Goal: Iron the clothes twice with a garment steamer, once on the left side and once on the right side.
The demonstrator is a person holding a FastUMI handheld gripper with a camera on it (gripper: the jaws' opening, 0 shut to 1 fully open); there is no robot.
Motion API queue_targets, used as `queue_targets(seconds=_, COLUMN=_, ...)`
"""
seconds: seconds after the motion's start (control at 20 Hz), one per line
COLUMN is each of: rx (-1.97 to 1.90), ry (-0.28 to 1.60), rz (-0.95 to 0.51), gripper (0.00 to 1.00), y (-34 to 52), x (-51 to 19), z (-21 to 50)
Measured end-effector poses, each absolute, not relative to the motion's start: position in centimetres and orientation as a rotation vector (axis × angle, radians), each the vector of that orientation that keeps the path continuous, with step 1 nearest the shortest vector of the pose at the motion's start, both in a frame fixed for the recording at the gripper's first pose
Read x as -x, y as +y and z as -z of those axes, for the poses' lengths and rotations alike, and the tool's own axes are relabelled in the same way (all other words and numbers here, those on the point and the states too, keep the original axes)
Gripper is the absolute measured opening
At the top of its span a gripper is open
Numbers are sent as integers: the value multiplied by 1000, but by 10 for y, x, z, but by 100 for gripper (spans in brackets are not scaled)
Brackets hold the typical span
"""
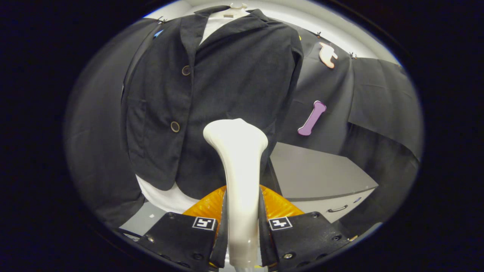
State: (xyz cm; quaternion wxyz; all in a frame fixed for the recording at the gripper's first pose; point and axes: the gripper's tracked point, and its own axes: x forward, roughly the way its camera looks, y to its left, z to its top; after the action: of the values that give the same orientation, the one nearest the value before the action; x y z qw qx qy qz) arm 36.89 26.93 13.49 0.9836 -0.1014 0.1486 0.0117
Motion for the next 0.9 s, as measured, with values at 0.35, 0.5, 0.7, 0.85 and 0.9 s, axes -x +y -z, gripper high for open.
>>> queue_targets(seconds=0.35, rx=202, ry=378, rz=-40, gripper=38, y=268, x=-365, z=-93)
queue_targets(seconds=0.5, rx=210, ry=403, rz=-44, gripper=38, y=266, x=-365, z=-76)
queue_targets(seconds=0.7, rx=220, ry=440, rz=-47, gripper=38, y=266, x=-356, z=-47)
queue_targets(seconds=0.85, rx=228, ry=464, rz=-55, gripper=38, y=266, x=-354, z=-30)
queue_targets(seconds=0.9, rx=226, ry=478, rz=-60, gripper=38, y=266, x=-354, z=-23)
